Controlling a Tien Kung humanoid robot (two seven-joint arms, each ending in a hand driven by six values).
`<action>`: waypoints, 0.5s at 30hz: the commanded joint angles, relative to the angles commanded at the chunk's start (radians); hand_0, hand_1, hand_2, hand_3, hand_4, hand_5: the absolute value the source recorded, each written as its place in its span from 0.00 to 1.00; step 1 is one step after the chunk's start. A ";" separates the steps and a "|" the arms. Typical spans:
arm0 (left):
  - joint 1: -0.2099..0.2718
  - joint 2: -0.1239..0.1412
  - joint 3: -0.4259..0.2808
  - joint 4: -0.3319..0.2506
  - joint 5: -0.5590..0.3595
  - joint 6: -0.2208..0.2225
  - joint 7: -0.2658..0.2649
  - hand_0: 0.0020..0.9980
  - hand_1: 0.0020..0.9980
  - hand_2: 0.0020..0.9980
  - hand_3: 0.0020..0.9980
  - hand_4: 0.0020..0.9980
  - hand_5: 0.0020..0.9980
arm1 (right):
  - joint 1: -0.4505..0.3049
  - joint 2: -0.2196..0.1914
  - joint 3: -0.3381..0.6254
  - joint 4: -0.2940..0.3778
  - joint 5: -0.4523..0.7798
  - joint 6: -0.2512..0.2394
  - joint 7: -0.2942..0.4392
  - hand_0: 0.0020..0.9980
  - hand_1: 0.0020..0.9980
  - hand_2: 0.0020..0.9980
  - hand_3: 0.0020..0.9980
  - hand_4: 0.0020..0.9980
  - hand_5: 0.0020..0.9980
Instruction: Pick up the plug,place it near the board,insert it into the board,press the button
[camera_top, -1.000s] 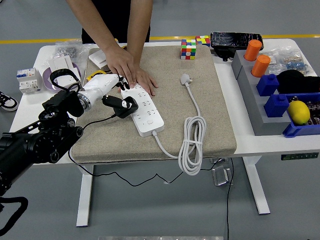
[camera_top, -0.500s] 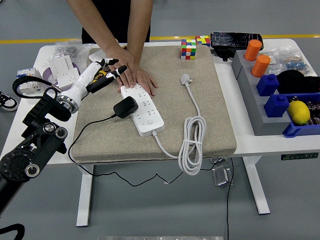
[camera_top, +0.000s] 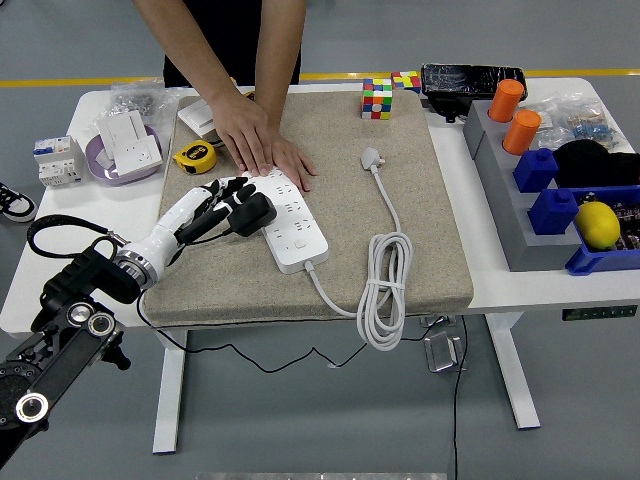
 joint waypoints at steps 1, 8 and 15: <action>0.000 -0.001 0.003 0.007 0.010 0.001 -0.001 1.00 0.99 0.94 0.92 1.00 1.00 | 0.000 0.000 -0.001 0.000 0.000 0.000 0.000 0.90 0.81 0.78 0.81 1.00 1.00; -0.013 -0.009 0.025 0.046 0.085 0.006 -0.008 1.00 0.98 0.94 0.91 1.00 1.00 | -0.002 -0.002 -0.004 0.000 0.001 0.000 0.000 0.90 0.81 0.78 0.81 1.00 1.00; -0.031 -0.016 0.049 0.080 0.124 0.009 -0.016 1.00 0.98 0.93 0.91 1.00 1.00 | -0.002 -0.003 -0.005 -0.001 0.002 0.000 0.000 0.90 0.81 0.78 0.81 1.00 1.00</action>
